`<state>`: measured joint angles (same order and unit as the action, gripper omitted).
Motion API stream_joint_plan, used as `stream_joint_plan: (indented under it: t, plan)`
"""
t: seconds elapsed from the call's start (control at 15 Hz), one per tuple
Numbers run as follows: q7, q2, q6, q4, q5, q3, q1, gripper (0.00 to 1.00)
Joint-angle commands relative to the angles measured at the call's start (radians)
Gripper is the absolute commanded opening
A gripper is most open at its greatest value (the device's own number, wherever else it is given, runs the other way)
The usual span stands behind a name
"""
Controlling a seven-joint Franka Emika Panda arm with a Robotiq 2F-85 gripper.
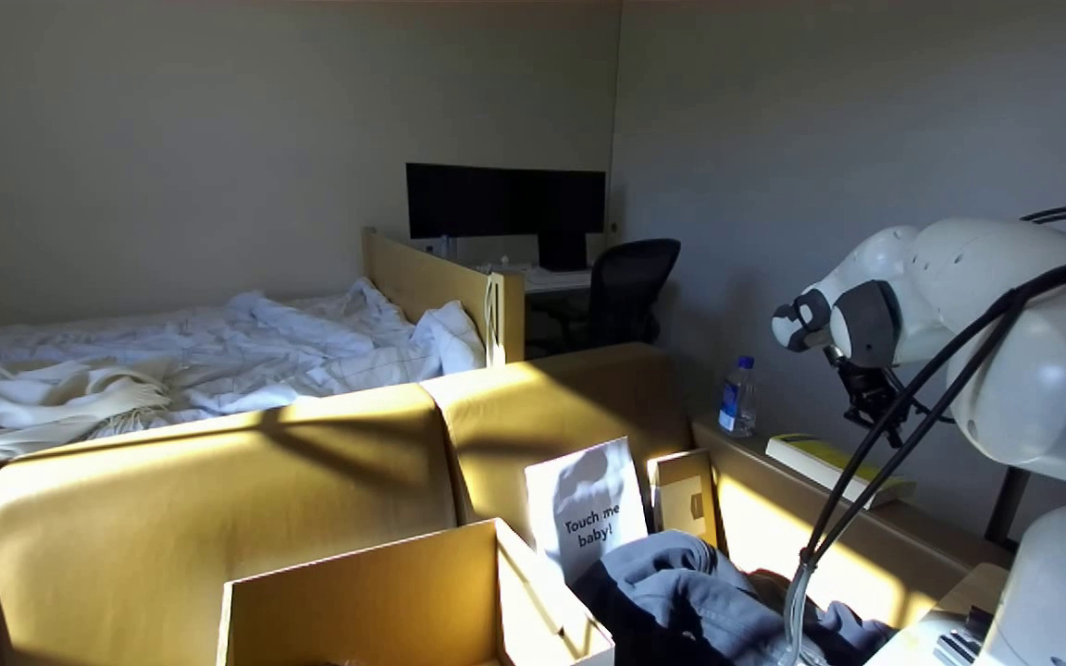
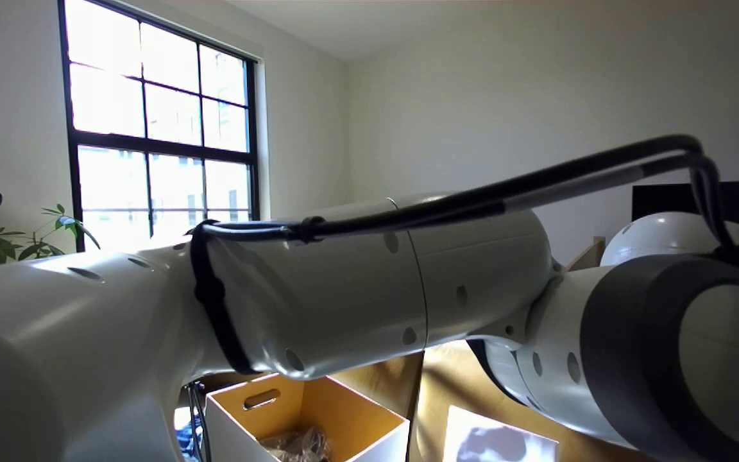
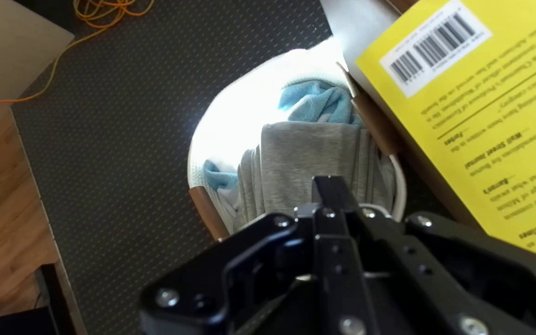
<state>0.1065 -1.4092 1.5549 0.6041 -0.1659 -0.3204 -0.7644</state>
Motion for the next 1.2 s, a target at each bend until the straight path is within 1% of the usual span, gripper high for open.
stream_joint_plan:
  t: [0.0,0.2,0.27,0.53,0.87,1.13]
  plan:
    - [-0.041,-0.056,-0.049,-0.131,0.044,0.063,-0.044,0.00]
    - [-0.048,-0.100,-0.049,-0.202,0.043,0.087,-0.048,0.00]
    - [-0.058,-0.059,-0.002,-0.117,0.028,0.100,-0.036,0.00]
    - [-0.061,-0.072,0.034,-0.098,0.018,0.108,-0.026,0.00]
    - [-0.062,-0.083,0.039,-0.108,0.024,0.112,-0.028,0.00]
    - [-0.055,-0.083,0.023,-0.113,0.033,0.127,-0.021,0.00]
